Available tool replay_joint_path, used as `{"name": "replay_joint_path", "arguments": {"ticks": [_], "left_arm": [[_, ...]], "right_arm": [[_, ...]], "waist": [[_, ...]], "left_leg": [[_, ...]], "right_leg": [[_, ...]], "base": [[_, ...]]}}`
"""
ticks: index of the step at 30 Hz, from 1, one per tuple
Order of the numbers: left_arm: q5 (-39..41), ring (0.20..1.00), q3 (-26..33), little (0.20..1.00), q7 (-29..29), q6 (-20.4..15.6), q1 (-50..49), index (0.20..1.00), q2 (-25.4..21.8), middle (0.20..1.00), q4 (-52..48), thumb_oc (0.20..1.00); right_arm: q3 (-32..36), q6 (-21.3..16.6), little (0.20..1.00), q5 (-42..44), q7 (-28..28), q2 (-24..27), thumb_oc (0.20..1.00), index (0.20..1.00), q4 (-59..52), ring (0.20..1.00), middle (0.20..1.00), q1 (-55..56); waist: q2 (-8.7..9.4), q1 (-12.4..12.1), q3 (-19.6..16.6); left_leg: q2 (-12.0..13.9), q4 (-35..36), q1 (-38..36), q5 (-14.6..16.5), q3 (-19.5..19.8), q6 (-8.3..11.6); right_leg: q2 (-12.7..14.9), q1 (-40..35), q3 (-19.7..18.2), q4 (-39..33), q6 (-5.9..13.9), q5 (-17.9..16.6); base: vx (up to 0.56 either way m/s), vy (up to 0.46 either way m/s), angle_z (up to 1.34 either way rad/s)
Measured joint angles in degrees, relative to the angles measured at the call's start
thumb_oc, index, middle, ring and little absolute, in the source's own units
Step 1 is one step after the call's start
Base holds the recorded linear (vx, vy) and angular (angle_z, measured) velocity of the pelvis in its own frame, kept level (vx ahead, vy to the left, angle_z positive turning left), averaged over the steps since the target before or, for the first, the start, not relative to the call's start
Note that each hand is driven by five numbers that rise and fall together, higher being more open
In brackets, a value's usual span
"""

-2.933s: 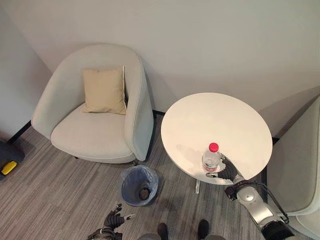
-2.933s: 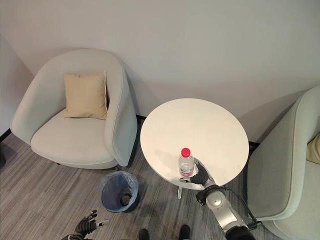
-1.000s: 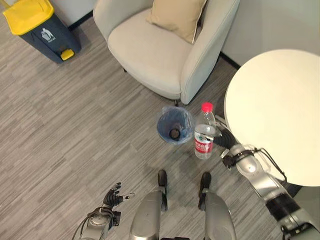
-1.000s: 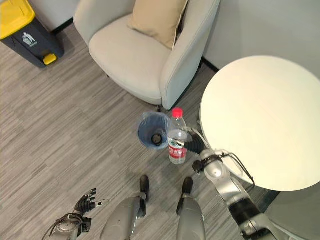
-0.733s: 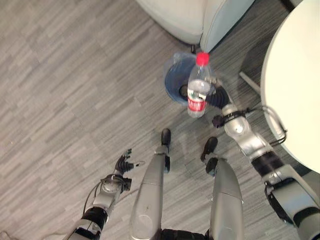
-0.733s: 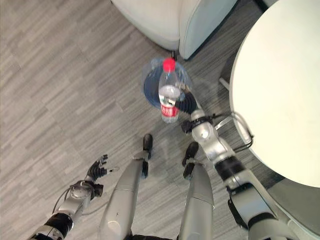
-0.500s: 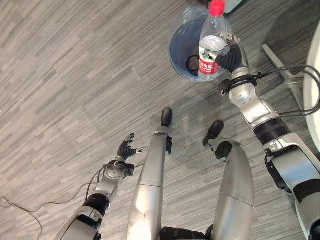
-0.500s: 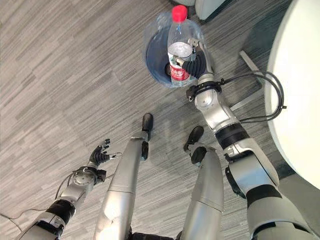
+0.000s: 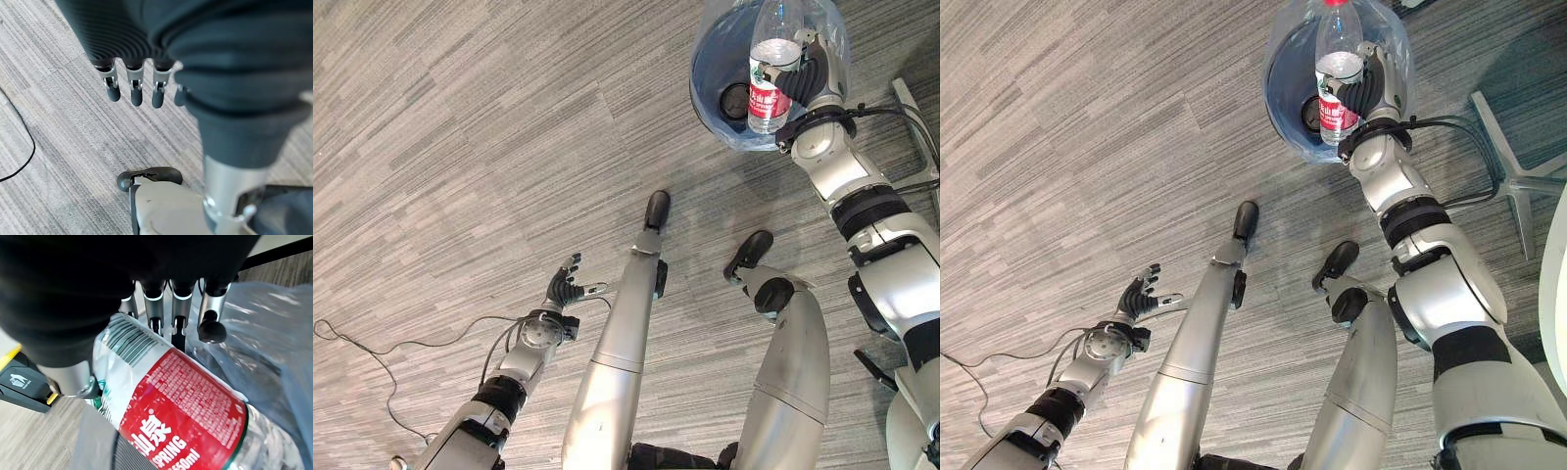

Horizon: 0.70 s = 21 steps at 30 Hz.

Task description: Gather garbage on tea table into small bin, then transfer packed bag to large trash can.

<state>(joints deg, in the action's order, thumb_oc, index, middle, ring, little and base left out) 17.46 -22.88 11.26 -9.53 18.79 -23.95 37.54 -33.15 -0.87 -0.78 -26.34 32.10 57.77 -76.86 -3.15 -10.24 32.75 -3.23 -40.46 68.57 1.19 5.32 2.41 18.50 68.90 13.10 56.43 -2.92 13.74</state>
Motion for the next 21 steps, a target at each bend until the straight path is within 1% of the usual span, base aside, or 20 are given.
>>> {"name": "replay_joint_path", "arguments": {"ticks": [1, 2, 3, 5, 6, 8, 9, 12, 13, 14, 16, 18, 19, 21], "left_arm": [[0.13, 1.0, -0.94, 1.0, -0.02, -0.08, 0.02, 1.0, -0.47, 1.0, -1.53, 1.0], [0.14, 1.0, -1.75, 1.0, -0.01, -0.06, 0.06, 1.0, -0.45, 1.0, -1.44, 1.0], [0.14, 1.0, -2.24, 1.0, -0.03, 0.05, -0.01, 1.0, -0.32, 1.0, -1.24, 1.0], [0.14, 1.0, -2.42, 1.0, -0.01, 0.14, -0.87, 1.0, 1.11, 1.0, 0.15, 1.0], [0.14, 1.0, -2.42, 1.0, -0.01, 0.16, -0.88, 1.0, 1.2, 1.0, 0.29, 1.0], [0.08, 1.0, -2.31, 1.0, -0.01, 0.17, -1.03, 1.0, 1.6, 1.0, 0.97, 1.0], [0.03, 1.0, -2.31, 1.0, -0.01, 0.19, -1.07, 1.0, 1.59, 1.0, 1.09, 1.0], [-0.11, 1.0, -2.01, 1.0, 0.0, 0.19, -1.1, 1.0, 1.57, 1.0, 1.94, 1.0], [-0.1, 1.0, -2.11, 1.0, 0.01, 0.18, -1.09, 1.0, 1.66, 1.0, 2.26, 1.0], [-0.11, 1.0, -2.15, 1.0, 0.0, 0.17, -1.09, 1.0, 1.66, 1.0, 2.26, 1.0], [-0.1, 1.0, -2.14, 1.0, 0.03, 0.13, -1.09, 1.0, 1.61, 1.0, 2.66, 1.0], [-0.07, 1.0, -2.34, 1.0, 0.07, -0.1, -1.11, 1.0, 1.46, 1.0, 2.58, 1.0], [-0.05, 1.0, -2.47, 1.0, 0.09, -0.36, -1.0, 1.0, 1.1, 1.0, 2.21, 1.0], [0.0, 1.0, -2.52, 1.0, 0.16, -0.55, -0.94, 1.0, 0.75, 1.0, 2.06, 1.0]], "right_arm": [[-0.03, 0.0, 1.0, 0.47, -0.88, 0.38, 1.0, 1.0, -0.76, 1.0, 1.0, -0.26], [-0.13, -0.08, 1.0, 0.77, -0.89, 0.23, 1.0, 1.0, -0.15, 1.0, 1.0, -0.24], [-0.42, -0.04, 1.0, 0.81, -0.9, -0.01, 1.0, 1.0, 1.03, 1.0, 1.0, -0.19], [-4.01, -0.01, 1.0, 0.74, -0.67, -0.54, 1.0, 1.0, 2.46, 1.0, 1.0, 2.81], [-4.25, -0.01, 1.0, 0.72, -0.66, -0.57, 1.0, 1.0, 2.52, 1.0, 1.0, 3.06], [-9.71, 0.16, 1.0, -3.1, 0.5, -0.74, 1.0, 1.0, 1.76, 1.0, 1.0, 7.25], [-10.96, 0.24, 1.0, -5.47, 1.23, -0.79, 1.0, 1.0, 0.56, 1.0, 1.0, 8.78], [-13.45, 0.96, 1.0, -11.33, 1.7, -0.58, 1.0, 1.0, -2.22, 1.0, 1.0, 10.5], [-13.66, 1.22, 1.0, -14.68, 1.73, -0.74, 1.0, 1.0, -2.76, 1.0, 1.0, 10.28], [-13.86, 1.27, 1.0, -16.09, 1.74, -0.73, 1.0, 1.0, -2.76, 1.0, 1.0, 10.04], [-17.12, 1.4, 1.0, -19.46, 1.67, -0.76, 1.0, 1.0, -1.77, 1.0, 1.0, 8.39], [-21.55, 2.24, 1.0, -21.72, 1.91, -4.31, 1.0, 1.0, 4.1, 1.0, 1.0, 5.24], [-24.12, 2.56, 1.0, -23.18, 2.28, -6.75, 1.0, 1.0, 9.11, 1.0, 1.0, 3.56], [-24.5, 2.66, 1.0, -24.26, 3.47, -8.27, 1.0, 1.0, 11.65, 1.0, 1.0, 4.23]], "waist": [[-0.04, 0.02, -0.06], [-0.03, 0.08, -0.68], [-0.02, 0.13, -1.74], [0.12, 0.32, -8.18], [0.05, 0.34, -8.5], [0.18, 1.09, -10.51], [0.17, 1.6, -10.57], [0.18, 2.81, -10.57], [0.18, 2.97, -10.57], [0.2, 2.96, -10.58], [0.22, 2.87, -10.58], [0.26, 2.58, -10.56], [0.26, 2.12, -10.54], [0.24, 1.23, -10.45]], "left_leg": [[-0.09, 0.12, -0.79, -0.06, 0.12, 0.09], [0.16, 0.18, -0.95, 0.0, 0.17, -0.01], [0.14, 0.53, -0.79, 0.1, 0.21, -0.48], [0.14, 1.4, 2.33, 0.03, 0.4, -0.51], [0.14, 1.42, 2.43, 0.01, 0.39, -0.53], [0.14, 1.28, 2.41, -0.09, 0.33, -0.63], [0.39, 0.88, 2.33, -0.05, 0.34, -0.66], [0.73, 0.98, 2.44, -0.03, 0.34, -0.65], [0.88, 1.0, 2.46, 0.01, 0.35, -0.63], [0.97, 1.03, 2.51, -0.01, 0.42, -0.61], [0.99, 0.99, 3.03, 0.0, 0.73, -0.62], [0.93, 1.1, 3.81, -0.04, 1.0, -0.54], [0.65, 1.76, 4.48, -0.38, 1.31, -0.09], [0.06, 1.79, 5.81, -1.14, 2.08, 0.54]], "right_leg": [[-0.05, -0.54, -0.06, 0.19, -0.03, 0.0], [-0.02, -0.64, -0.06, 0.15, -0.11, 0.06], [-0.02, -0.41, -0.05, 0.03, -0.6, 0.34], [-0.18, 2.65, 0.19, -0.79, -0.1, 0.61], [-0.18, 2.76, 0.19, -0.81, -0.03, 0.56], [-0.78, 2.59, 0.04, -1.07, 0.55, 0.22], [-1.11, 2.34, 0.04, -1.18, 1.23, -0.28], [-1.36, 2.21, 0.27, -1.46, 1.16, -0.33], [-1.53, 2.18, 0.37, -1.59, 1.2, -0.31], [-1.62, 2.17, 0.45, -1.7, 1.17, -0.35], [-1.61, 2.26, 0.91, -1.82, 1.19, -0.32], [-1.59, 3.01, 1.07, -1.72, 1.21, -0.3], [-1.39, 3.82, 1.29, -1.69, 1.14, -0.26], [-0.86, 5.1, 1.75, -0.73, 0.34, -0.17]], "base": [[0.0, 0.0, 0.0], [0.0, 0.0, 0.0], [0.0, 0.0, 0.0], [0.0, 0.0, 0.0], [0.0, 0.0, 0.0], [0.0, -0.046, -0.07], [0.0, -0.072, -0.07], [0.01, -0.044, -0.03], [0.01, -0.033, -0.04], [0.0, 0.0, 0.0], [0.0, -0.038, 0.03], [0.0, -0.048, 0.05], [0.0, -0.042, 0.15], [0.0, -0.029, 0.23]]}}
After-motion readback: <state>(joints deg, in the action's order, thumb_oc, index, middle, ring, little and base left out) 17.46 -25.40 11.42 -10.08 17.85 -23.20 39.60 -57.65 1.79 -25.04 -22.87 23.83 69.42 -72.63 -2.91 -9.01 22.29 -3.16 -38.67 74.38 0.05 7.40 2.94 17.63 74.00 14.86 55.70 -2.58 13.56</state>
